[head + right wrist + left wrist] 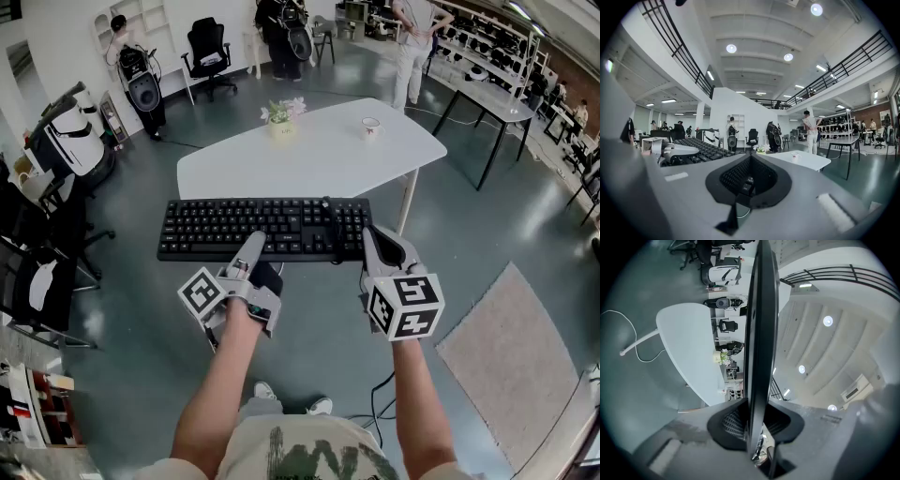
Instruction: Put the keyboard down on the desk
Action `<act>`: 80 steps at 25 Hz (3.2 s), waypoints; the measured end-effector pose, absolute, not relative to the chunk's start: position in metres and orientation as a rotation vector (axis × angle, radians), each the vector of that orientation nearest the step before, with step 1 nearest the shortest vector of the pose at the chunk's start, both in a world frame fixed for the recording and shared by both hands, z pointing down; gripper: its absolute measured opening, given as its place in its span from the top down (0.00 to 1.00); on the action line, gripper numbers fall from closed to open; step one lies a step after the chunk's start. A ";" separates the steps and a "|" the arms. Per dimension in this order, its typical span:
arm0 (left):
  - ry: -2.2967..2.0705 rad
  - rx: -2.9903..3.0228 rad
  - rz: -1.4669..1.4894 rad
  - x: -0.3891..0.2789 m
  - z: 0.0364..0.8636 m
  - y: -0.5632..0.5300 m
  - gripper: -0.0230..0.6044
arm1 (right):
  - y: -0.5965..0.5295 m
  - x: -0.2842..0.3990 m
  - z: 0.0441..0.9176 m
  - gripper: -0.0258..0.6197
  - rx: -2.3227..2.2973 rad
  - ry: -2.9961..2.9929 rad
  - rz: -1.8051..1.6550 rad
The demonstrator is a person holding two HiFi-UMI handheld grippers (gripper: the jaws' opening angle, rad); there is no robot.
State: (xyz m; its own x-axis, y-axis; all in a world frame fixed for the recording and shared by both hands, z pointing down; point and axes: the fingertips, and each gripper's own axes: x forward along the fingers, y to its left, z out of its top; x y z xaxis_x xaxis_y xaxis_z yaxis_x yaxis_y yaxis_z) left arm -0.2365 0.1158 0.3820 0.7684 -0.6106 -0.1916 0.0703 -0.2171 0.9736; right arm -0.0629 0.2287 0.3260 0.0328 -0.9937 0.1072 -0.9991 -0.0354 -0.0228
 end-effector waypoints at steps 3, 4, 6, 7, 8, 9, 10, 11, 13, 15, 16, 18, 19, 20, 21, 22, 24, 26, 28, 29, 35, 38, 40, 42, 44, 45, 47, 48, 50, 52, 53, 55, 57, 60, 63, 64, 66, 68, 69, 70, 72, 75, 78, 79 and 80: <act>-0.438 1.678 -0.666 -0.237 0.381 0.120 0.82 | 0.226 -0.058 0.324 0.96 2.216 -2.142 0.145; -0.439 1.676 -0.667 -0.237 0.381 0.120 0.82 | 0.225 -0.057 0.323 0.96 2.216 -2.144 0.147; -0.440 1.671 -0.670 -0.236 0.382 0.120 0.82 | 0.223 -0.056 0.323 0.96 2.212 -2.150 0.150; -0.443 1.669 -0.670 -0.236 0.383 0.119 0.82 | 0.222 -0.056 0.324 0.96 2.209 -2.153 0.150; -0.447 1.668 -0.668 -0.236 0.384 0.119 0.82 | 0.222 -0.055 0.326 0.96 2.207 -2.154 0.151; -0.451 1.668 -0.666 -0.235 0.386 0.118 0.82 | 0.221 -0.054 0.328 0.96 2.207 -2.154 0.154; -0.453 1.669 -0.664 -0.234 0.389 0.116 0.82 | 0.220 -0.053 0.331 0.96 2.208 -2.153 0.158; -0.454 1.670 -0.663 -0.234 0.392 0.115 0.82 | 0.219 -0.051 0.334 0.96 2.209 -2.152 0.163; -0.454 1.671 -0.660 -0.233 0.398 0.109 0.82 | 0.214 -0.050 0.341 0.96 2.211 -2.148 0.171; -0.450 1.669 -0.659 -0.231 0.404 0.102 0.82 | 0.208 -0.048 0.347 0.96 2.212 -2.144 0.171; -0.447 1.667 -0.658 -0.229 0.406 0.097 0.82 | 0.203 -0.046 0.349 0.96 2.211 -2.141 0.170; -0.442 1.667 -0.659 -0.221 0.407 0.083 0.82 | 0.191 -0.038 0.350 0.96 2.208 -2.134 0.168; -0.440 1.667 -0.658 -0.215 0.406 0.075 0.82 | 0.183 -0.033 0.349 0.96 2.208 -2.130 0.169; -0.437 1.667 -0.658 -0.209 0.405 0.066 0.82 | 0.174 -0.026 0.349 0.96 2.209 -2.125 0.170; -0.434 1.667 -0.657 -0.203 0.404 0.057 0.82 | 0.165 -0.021 0.348 0.96 2.210 -2.121 0.172; -0.431 1.667 -0.655 -0.197 0.404 0.047 0.82 | 0.155 -0.016 0.347 0.96 2.211 -2.117 0.173; -0.426 1.666 -0.650 -0.189 0.403 0.026 0.82 | 0.133 -0.009 0.345 0.96 2.209 -2.111 0.172; -0.421 1.666 -0.646 -0.182 0.402 0.003 0.82 | 0.111 -0.004 0.342 0.96 2.208 -2.103 0.172; -0.416 1.665 -0.644 -0.177 0.401 -0.020 0.82 | 0.089 0.001 0.341 0.96 2.209 -2.089 0.177; -0.413 1.665 -0.643 -0.175 0.400 -0.031 0.82 | 0.078 0.003 0.340 0.96 2.210 -2.082 0.180; -0.396 1.641 -0.640 -0.166 0.402 -0.089 0.82 | 0.022 0.011 0.333 0.96 2.217 -2.049 0.177; -0.398 1.627 -0.637 -0.162 0.405 -0.112 0.82 | 0.000 0.014 0.332 0.96 2.209 -2.038 0.181; -0.391 1.620 -0.637 -0.159 0.406 -0.122 0.82 | -0.011 0.015 0.332 0.96 2.210 -2.030 0.185; -0.385 1.618 -0.632 -0.157 0.407 -0.132 0.82 | -0.021 0.015 0.332 0.96 2.209 -2.022 0.185; -0.381 1.618 -0.626 -0.156 0.407 -0.143 0.82 | -0.032 0.014 0.332 0.96 2.199 -2.014 0.182; -0.380 1.618 -0.623 -0.156 0.408 -0.148 0.82 | -0.038 0.013 0.332 0.96 2.195 -2.009 0.181; -0.381 1.616 -0.614 -0.155 0.410 -0.158 0.82 | -0.049 0.013 0.334 0.96 2.194 -2.002 0.187; -0.383 1.613 -0.610 -0.155 0.412 -0.163 0.82 | -0.054 0.013 0.335 0.96 2.196 -1.998 0.192; -0.386 1.602 -0.604 -0.155 0.417 -0.170 0.82 | -0.061 0.014 0.338 0.96 2.201 -1.990 0.201; -0.384 1.596 -0.604 -0.154 0.420 -0.173 0.82 | -0.062 0.016 0.341 0.96 2.204 -1.982 0.206; -0.381 1.594 -0.606 -0.153 0.421 -0.174 0.82 | -0.062 0.016 0.342 0.96 2.205 -1.978 0.207; -0.380 1.589 -0.608 -0.153 0.424 -0.176 0.82 | -0.063 0.017 0.345 0.96 2.205 -1.971 0.210; -0.377 1.586 -0.611 -0.152 0.428 -0.179 0.82 | -0.065 0.017 0.348 0.96 2.205 -1.965 0.213; -0.372 1.580 -0.610 -0.149 0.429 -0.184 0.82 | -0.070 0.018 0.349 0.96 2.208 -1.960 0.213; -0.364 1.583 -0.610 -0.146 0.429 -0.186 0.82 | -0.073 0.020 0.347 0.96 2.213 -1.961 0.206; -0.363 1.584 -0.610 -0.145 0.429 -0.186 0.82 | -0.073 0.022 0.346 0.96 2.214 -1.961 0.202; -0.369 1.590 -0.608 -0.143 0.428 -0.188 0.82 | -0.076 0.024 0.343 0.96 2.216 -1.964 0.189; -0.374 1.599 -0.610 -0.140 0.427 -0.190 0.81 | -0.079 0.028 0.340 0.96 2.217 -1.972 0.178; -0.374 1.604 -0.612 -0.137 0.426 -0.192 0.81 | -0.082 0.031 0.339 0.96 2.216 -1.976 0.175; -0.374 1.607 -0.612 -0.134 0.427 -0.193 0.81 | -0.084 0.035 0.340 0.96 2.214 -1.979 0.175; -0.377 1.609 -0.613 -0.126 0.429 -0.194 0.81 | -0.088 0.043 0.342 0.96 2.207 -1.992 0.179; -0.392 1.612 -0.627 -0.106 0.425 -0.199 0.82 | -0.100 0.064 0.341 0.96 2.181 -2.027 0.181; -0.433 1.614 -0.645 -0.086 0.423 -0.207 0.82 | -0.119 0.088 0.342 0.96 2.131 -2.080 0.193; -0.452 1.611 -0.651 -0.080 0.426 -0.209 0.82 | -0.126 0.094 0.344 0.96 2.110 -2.103 0.198; -0.472 1.607 -0.659 -0.076 0.430 -0.212 0.82 | -0.134 0.100 0.348 0.96 2.087 -2.126 0.203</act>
State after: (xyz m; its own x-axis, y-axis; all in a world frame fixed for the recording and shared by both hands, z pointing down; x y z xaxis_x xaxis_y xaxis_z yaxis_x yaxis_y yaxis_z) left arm -0.0759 -0.2119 0.4302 0.7512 -0.6438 -0.1456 0.0689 -0.1428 0.9873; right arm 0.1004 -0.1339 0.3478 -0.0170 -0.9787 0.2044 -0.9997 0.0199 0.0120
